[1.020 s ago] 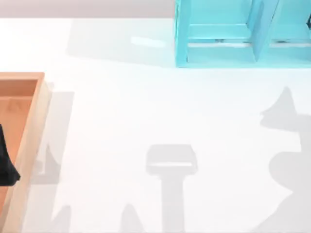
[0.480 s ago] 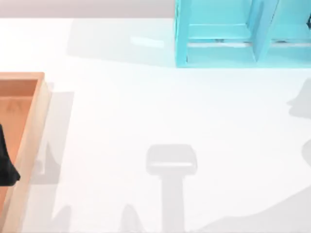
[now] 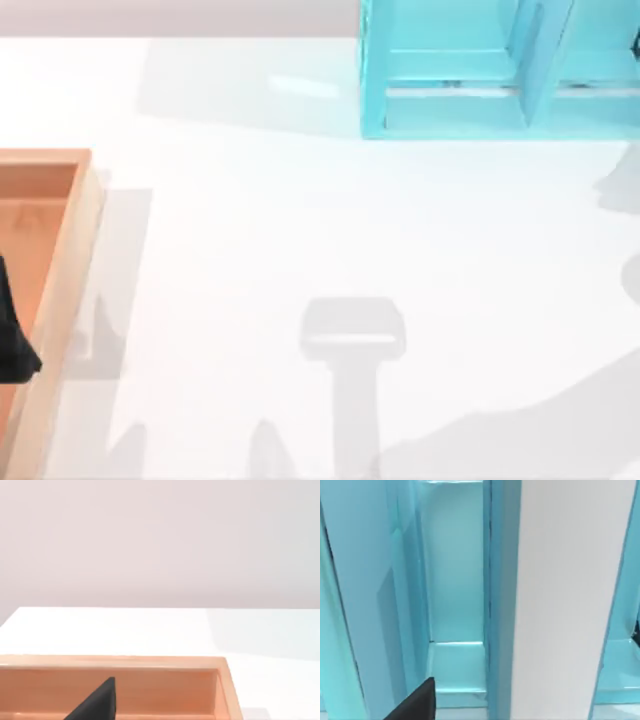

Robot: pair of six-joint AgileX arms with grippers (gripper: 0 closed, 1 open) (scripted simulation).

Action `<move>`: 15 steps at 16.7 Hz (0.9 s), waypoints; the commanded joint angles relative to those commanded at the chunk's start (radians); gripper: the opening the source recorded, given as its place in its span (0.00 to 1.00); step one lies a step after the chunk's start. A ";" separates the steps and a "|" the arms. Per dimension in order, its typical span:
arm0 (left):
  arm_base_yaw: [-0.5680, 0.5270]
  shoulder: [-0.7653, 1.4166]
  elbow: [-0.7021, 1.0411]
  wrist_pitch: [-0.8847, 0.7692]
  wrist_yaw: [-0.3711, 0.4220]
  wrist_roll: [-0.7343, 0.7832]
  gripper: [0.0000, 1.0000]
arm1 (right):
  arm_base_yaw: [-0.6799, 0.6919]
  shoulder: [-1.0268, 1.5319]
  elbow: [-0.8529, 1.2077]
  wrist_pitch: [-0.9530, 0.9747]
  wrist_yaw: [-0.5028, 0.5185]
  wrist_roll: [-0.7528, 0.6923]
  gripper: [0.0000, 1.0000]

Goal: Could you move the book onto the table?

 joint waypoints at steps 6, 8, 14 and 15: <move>0.000 0.000 0.000 0.000 0.000 0.000 1.00 | 0.041 0.144 0.278 -0.131 0.043 0.004 1.00; 0.000 0.000 0.000 0.000 0.000 0.000 1.00 | 0.048 0.161 0.311 -0.150 0.050 0.004 1.00; 0.000 0.000 0.000 0.000 0.000 0.000 1.00 | 0.048 0.161 0.313 -0.151 0.050 0.004 0.85; 0.000 0.000 0.000 0.000 0.000 0.000 1.00 | 0.048 0.161 0.313 -0.151 0.050 0.004 0.77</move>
